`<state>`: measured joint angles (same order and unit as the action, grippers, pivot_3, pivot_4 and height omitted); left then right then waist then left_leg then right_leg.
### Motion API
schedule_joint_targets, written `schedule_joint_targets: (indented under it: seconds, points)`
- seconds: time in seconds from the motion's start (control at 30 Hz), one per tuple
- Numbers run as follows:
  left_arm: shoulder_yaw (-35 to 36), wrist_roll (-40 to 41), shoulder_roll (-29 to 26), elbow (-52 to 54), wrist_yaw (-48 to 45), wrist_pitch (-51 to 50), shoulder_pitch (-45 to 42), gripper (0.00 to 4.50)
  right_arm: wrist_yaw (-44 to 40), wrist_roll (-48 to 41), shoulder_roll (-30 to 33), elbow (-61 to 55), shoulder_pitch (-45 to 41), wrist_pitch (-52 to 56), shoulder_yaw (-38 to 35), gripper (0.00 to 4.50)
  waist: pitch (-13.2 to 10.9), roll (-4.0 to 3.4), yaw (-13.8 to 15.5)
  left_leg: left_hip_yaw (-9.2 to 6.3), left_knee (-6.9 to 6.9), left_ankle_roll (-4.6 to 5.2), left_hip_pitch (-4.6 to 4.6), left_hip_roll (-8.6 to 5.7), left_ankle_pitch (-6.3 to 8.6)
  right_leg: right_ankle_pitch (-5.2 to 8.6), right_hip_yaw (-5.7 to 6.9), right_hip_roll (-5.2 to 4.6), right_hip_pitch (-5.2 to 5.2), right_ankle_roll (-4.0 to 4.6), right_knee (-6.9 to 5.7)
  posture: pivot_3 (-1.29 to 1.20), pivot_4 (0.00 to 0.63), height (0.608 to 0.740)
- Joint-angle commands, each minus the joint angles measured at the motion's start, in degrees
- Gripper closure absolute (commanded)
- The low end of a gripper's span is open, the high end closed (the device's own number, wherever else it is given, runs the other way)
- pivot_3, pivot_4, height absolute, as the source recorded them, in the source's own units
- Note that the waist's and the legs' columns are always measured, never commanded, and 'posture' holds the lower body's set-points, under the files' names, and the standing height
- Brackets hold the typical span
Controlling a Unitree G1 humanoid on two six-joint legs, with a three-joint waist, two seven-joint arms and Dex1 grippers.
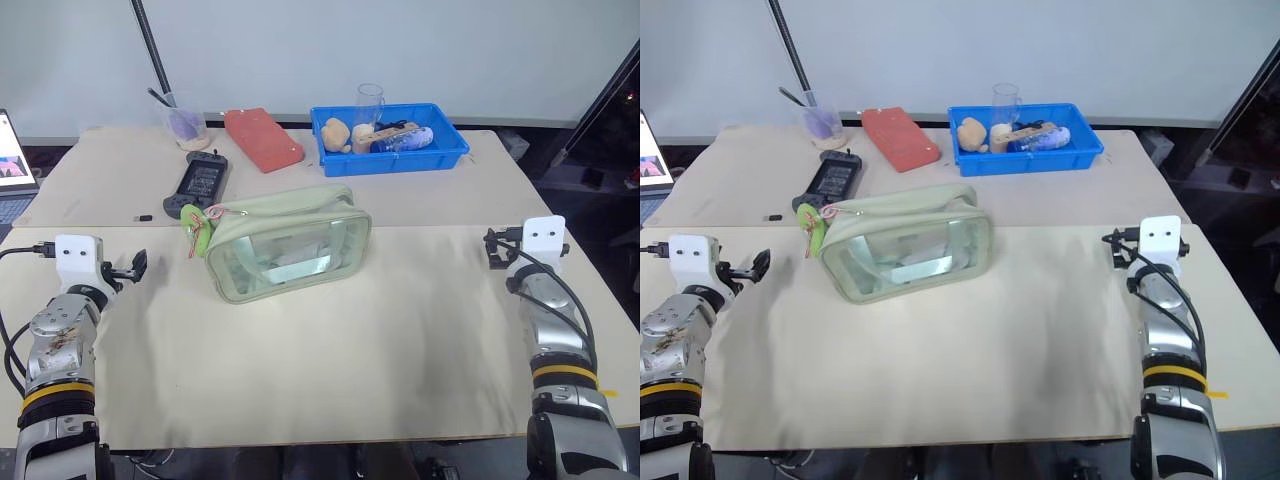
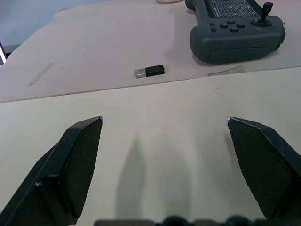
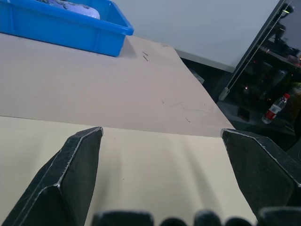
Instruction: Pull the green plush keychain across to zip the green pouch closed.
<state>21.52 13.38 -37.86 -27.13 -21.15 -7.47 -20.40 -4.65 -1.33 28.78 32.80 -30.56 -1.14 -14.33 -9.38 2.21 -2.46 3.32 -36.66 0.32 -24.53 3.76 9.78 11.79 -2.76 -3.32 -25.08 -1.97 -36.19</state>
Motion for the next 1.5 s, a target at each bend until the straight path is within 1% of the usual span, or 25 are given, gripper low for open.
schedule_joint_targets:
  seconds: [0.03, 0.1, 0.23, 0.33, 0.37, 0.4, 0.47, 0.5, 0.53, 0.6, 0.67, 0.73, 0.8, 0.9, 1.0, 1.13, 1.17, 1.2, 1.27, 1.3, 1.33, 1.5]
  points:
    - [1.36, 0.36, -0.61, 0.7, 0.12, 0.5, -0.86, 0.0, 0.31, -0.52, 1.55, -1.24, -1.26, -1.25, -1.33, 0.04, 0.0, 0.0, 0.0, 0.0, 0.0, 0.0, 0.0, 0.0, 0.0, 0.0, 0.0, 0.0, 0.0, 0.0, 0.0, 0.0, 0.15, 0.74]
    - [1.63, 0.71, -0.98, 0.54, -0.03, 0.28, -0.71, 0.0, 0.0, -0.46, 1.98, -1.12, -1.72, -1.15, -1.28, 0.04, 0.0, 0.0, 0.0, 0.0, 0.0, 0.0, 0.0, 0.0, 0.0, 0.0, 0.0, 0.0, 0.0, 0.0, 0.0, 0.0, 0.15, 0.74]
    - [4.61, 5.73, -5.53, 5.01, -5.88, -3.68, -2.3, 0.0, -6.34, -2.51, 4.63, -4.26, -3.64, 2.0, -0.82, 0.04, -0.01, 0.02, -0.05, 0.0, 0.0, 0.0, -0.04, 0.01, 0.0, 0.0, 0.01, 0.0, -0.04, 0.0, 0.0, 0.0, 0.15, 0.74]
    - [3.72, 9.99, -12.88, 12.4, -14.7, -10.76, -4.51, 0.0, -18.81, -6.76, 8.7, -11.06, -5.28, 7.48, 1.2, 0.04, -0.06, 0.06, -0.1, -0.02, 0.0, 0.0, -0.12, 0.05, 0.0, 0.0, 0.03, 0.04, -0.12, 0.01, 0.0, 0.0, 0.15, 0.74]
    - [2.71, 11.95, -15.32, 15.35, -17.74, -14.27, -5.91, 0.0, -22.79, -8.32, 10.08, -13.85, -5.65, 9.64, 1.92, 0.04, -0.06, 0.06, -0.09, -0.04, 0.0, 0.0, -0.15, 0.06, 0.0, 0.0, 0.05, 0.05, -0.14, 0.01, 0.01, 0.0, 0.15, 0.74]
    - [2.08, 13.19, -16.71, 17.15, -19.44, -16.69, -6.82, 0.0, -25.03, -9.26, 10.87, -15.64, -5.79, 11.15, 2.25, 0.04, -0.06, 0.06, -0.08, -0.04, 0.0, 0.0, -0.16, 0.06, 0.0, 0.01, 0.06, 0.04, -0.13, 0.01, 0.01, 0.0, 0.15, 0.74]
    - [-2.17, 17.14, -20.62, 23.78, -24.95, -23.99, -11.83, 0.0, -32.69, -13.8, 13.5, -22.51, -6.88, 17.02, 3.68, 0.04, -0.06, 0.06, 0.21, -0.02, 0.0, 0.0, -0.12, 0.04, 0.01, 0.01, 0.06, 0.02, -0.06, -0.01, 0.05, 0.0, 0.15, 0.74]
    - [-3.65, 18.28, -21.76, 25.72, -26.62, -26.48, -13.77, 0.0, -35.28, -15.39, 14.42, -25.14, -7.17, 19.36, 4.18, 0.04, -0.06, 0.05, 0.29, -0.04, 0.0, 0.0, -0.15, 0.03, 0.01, 0.02, 0.08, 0.01, -0.07, -0.02, 0.06, 0.0, 0.15, 0.74]
    - [-6.71, 19.22, -22.9, 28.58, -29.45, -28.52, -16.47, 0.0, -38.3, -18.41, 15.5, -29.32, -7.56, 23.53, 4.86, 0.04, -0.07, 0.03, 0.44, -0.03, 0.0, 0.0, -0.13, 0.02, 0.01, 0.02, 0.09, 0.0, -0.04, -0.02, 0.11, 0.0, 0.15, 0.74]
    - [-12.44, 19.7, -23.05, 33.01, -32.82, -31.35, -21.56, 0.0, -42.04, -24.04, 16.71, -36.53, -7.95, 30.93, 5.62, 0.04, -0.06, 0.03, 0.77, -0.04, 0.0, 0.0, -0.15, 0.01, 0.01, 0.04, 0.11, 0.0, -0.05, -0.03, 0.09, 0.0, 0.15, 0.74]
    - [-18.16, 18.99, -21.3, 36.46, -34.65, -33.06, -26.32, 0.0, -42.2, -28.45, 16.29, -42.48, -8.58, 37.06, 5.84, 0.04, -0.06, 0.03, 1.15, -0.04, 0.0, 0.01, -0.13, 0.02, 0.02, 0.05, 0.11, 0.03, -0.05, -0.03, 0.07, 0.0, 0.15, 0.74]
    - [-23.57, 16.47, -17.81, 37.59, -34.53, -33.56, -30.34, 0.0, -40.65, -32.02, 15.06, -48.14, -9.26, 41.94, 6.32, 0.04, -0.06, 0.03, 1.58, -0.05, 0.0, 0.01, -0.13, 0.05, 0.01, 0.07, 0.11, 0.07, -0.06, -0.04, 0.06, 0.0, 0.15, 0.74]
    - [-27.2, 14.5, -15.86, 38.45, -35.27, -33.23, -31.43, 0.0, -39.04, -34.42, 14.12, -52.48, -9.6, 45.53, 6.57, 0.04, -0.06, 0.03, 1.59, -0.06, -0.01, 0.01, -0.14, 0.05, 0.01, 0.14, 0.1, 0.1, -0.07, -0.16, 0.05, 0.0, 0.15, 0.74]
    - [-32.51, 10.54, -15.05, 39.73, -37.48, -30.93, -30.6, 0.0, -36.14, -36.06, 13.54, -58.1, -9.5, 48.91, 6.73, 0.04, -0.06, 0.03, 1.47, -0.05, -0.02, 0.04, -0.14, 0.07, 0.02, 0.14, 0.05, 0.13, -0.11, -0.12, 0.02, 0.0, 0.15, 0.74]
    - [-35.73, 5.58, -14.35, 37.91, -37.93, -27.33, -29.7, 0.0, -33.21, -37.01, 13.49, -61.3, -10.34, 51.83, 6.77, 0.04, -0.06, 0.03, 1.58, -0.07, -0.02, 0.06, -0.19, 0.07, 0.03, 0.13, 0.05, 0.15, -0.16, -0.07, 0.03, 0.0, 0.15, 0.74]
    - [-37.83, 0.55, -12.04, 35.04, -38.41, -22.45, -30.55, 0.0, -31.56, -39.25, 13.81, -64.6, -12.01, 55.04, 6.73, 0.04, -0.07, 0.03, 1.8, -0.07, -0.1, 0.06, -0.24, 0.07, 0.03, 0.14, 0.06, 0.13, -0.16, -0.09, 0.03, 0.0, 0.15, 0.74]
    - [-37.92, 0.02, -11.54, 34.48, -38.9, -21.67, -30.78, 0.5, -30.98, -39.42, 13.71, -64.9, -12.26, 55.5, 6.68, 0.0, -0.07, 0.03, 1.79, -0.07, -0.11, 0.06, -0.24, 0.06, 0.03, 0.14, 0.06, 0.12, -0.16, -0.09, 0.03, 0.0, 0.15, 0.74]
    - [-37.86, -0.42, -11.12, 34.07, -39.36, -21.14, -30.91, 0.76, -30.49, -39.62, 13.67, -65.08, -12.44, 55.83, 6.66, 0.0, -0.07, 0.03, 1.86, -0.08, -0.12, 0.06, -0.26, 0.07, 0.03, 0.14, 0.06, 0.12, -0.16, -0.1, 0.04, 0.0, 0.15, 0.74]
    - [-38.15, -1.99, -10.94, 33.34, -40.52, -19.03, -30.65, 1.6, -30.21, -37.55, 14.98, -65.76, -11.98, 55.25, 8.11, 0.0, -0.07, 0.03, 1.87, -0.09, -0.14, 0.06, -0.29, 0.06, 0.03, 0.14, 0.07, 0.12, -0.16, -0.09, 0.05, 0.0, 0.15, 0.74]
    - [-38.61, -3.13, -11.1, 32.83, -40.98, -17.84, -30.44, 1.78, -30.31, -36.99, 15.36, -65.87, -11.79, 55.07, 8.58, 0.0, -0.06, 0.03, 1.86, -0.1, -0.16, 0.06, -0.3, 0.06, 0.03, 0.14, 0.08, 0.12, -0.16, -0.09, 0.05, 0.0, 0.15, 0.74]
    - [-38.88, -3.99, -11.16, 32.31, -41.37, -17.0, -30.25, 2.27, -30.25, -36.96, 15.37, -65.81, -11.72, 55.13, 8.7, 0.0, -0.07, 0.03, 1.85, -0.1, -0.16, 0.06, -0.31, 0.04, 0.03, 0.13, 0.08, 0.1, -0.17, -0.08, 0.05, 0.0, 0.15, 0.74]
    - [-38.21, -6.75, -10.54, 29.58, -42.71, -13.68, -30.12, 4.42, -30.99, -36.4, 16.1, -65.19, -10.92, 54.05, 8.96, 0.0, -0.06, 0.03, 1.81, -0.11, -0.16, 0.07, -0.3, 0.05, 0.03, 0.08, 0.08, 0.11, -0.16, 0.01, 0.04, 0.0, 0.15, 0.74]
